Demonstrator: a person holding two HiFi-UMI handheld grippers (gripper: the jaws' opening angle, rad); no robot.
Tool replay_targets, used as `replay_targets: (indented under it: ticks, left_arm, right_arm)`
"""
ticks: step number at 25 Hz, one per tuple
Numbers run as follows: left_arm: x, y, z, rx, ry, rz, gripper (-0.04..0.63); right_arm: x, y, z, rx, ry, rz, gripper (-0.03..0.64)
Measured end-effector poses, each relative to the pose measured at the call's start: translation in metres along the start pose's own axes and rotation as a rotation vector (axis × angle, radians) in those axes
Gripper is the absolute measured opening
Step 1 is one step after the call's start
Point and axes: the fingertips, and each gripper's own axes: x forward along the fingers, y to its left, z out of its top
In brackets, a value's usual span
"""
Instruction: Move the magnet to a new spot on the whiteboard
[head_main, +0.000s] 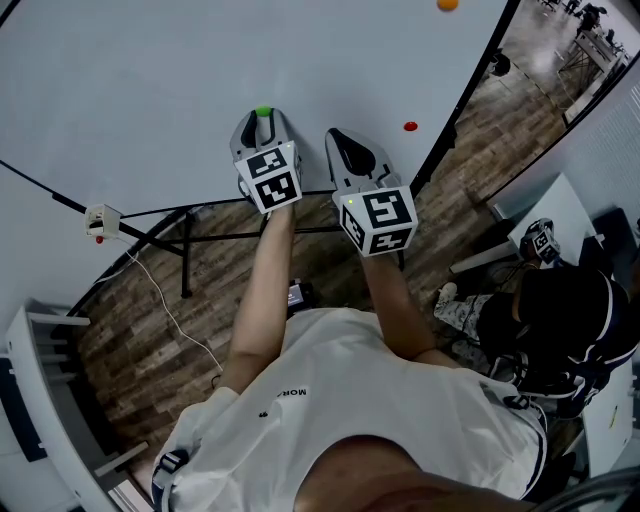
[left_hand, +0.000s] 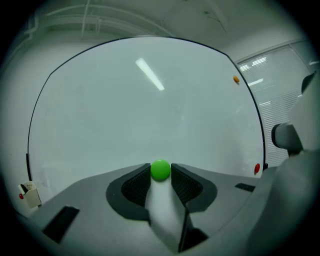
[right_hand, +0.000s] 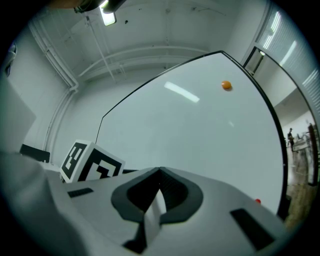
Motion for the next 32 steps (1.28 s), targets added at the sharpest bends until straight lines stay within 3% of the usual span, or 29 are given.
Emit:
replay_targets:
  ticks: [9, 32]
  left_arm:
    - [0.002, 0.003, 0.0, 0.013, -0.004, 0.024, 0.121]
    - [-0.013, -0.002, 0.0, 0.013, -0.015, -0.002, 0.12]
  right_arm:
    - [0.0, -0.003, 0.0, 0.001, -0.002, -0.006, 0.012]
    - [0.001, -0.003, -0.002, -0.002, 0.002, -0.004, 0.012]
